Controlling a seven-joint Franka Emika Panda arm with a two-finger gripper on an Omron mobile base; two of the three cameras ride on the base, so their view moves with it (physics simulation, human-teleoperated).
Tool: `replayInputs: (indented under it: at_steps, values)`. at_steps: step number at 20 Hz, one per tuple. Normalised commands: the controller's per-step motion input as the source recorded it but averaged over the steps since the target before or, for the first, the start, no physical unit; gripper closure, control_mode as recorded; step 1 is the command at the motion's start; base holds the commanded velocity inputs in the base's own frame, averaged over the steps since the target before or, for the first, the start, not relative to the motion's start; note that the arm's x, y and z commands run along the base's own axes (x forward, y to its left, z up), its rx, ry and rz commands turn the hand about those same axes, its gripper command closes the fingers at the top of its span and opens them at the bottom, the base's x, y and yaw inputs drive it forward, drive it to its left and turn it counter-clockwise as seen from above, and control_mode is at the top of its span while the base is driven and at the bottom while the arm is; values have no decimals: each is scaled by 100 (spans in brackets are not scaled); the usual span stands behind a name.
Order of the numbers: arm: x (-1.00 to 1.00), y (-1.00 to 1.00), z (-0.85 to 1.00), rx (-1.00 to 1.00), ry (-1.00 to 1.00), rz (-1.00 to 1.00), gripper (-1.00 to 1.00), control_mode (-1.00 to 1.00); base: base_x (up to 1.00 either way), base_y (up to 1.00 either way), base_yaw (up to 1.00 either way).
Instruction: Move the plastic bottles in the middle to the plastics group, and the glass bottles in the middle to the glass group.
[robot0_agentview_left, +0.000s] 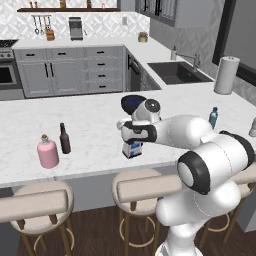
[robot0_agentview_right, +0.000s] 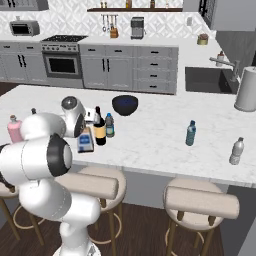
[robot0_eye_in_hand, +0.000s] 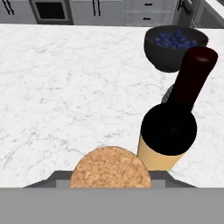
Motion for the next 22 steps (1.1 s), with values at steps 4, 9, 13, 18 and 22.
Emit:
replayInputs:
  at_steps: [4,9,13,18,22]
  values:
    - [0,45,44,0,0,4,100,-100,0,0,0]
    - [0,49,25,1,5,12,100,-100,0,0,0]
    - [0,81,6,0,5,20,100,-100,0,0,0]
    - [-2,84,0,0,4,29,100,-100,0,0,0]
    - [-30,69,-7,0,0,39,100,-100,0,0,0]
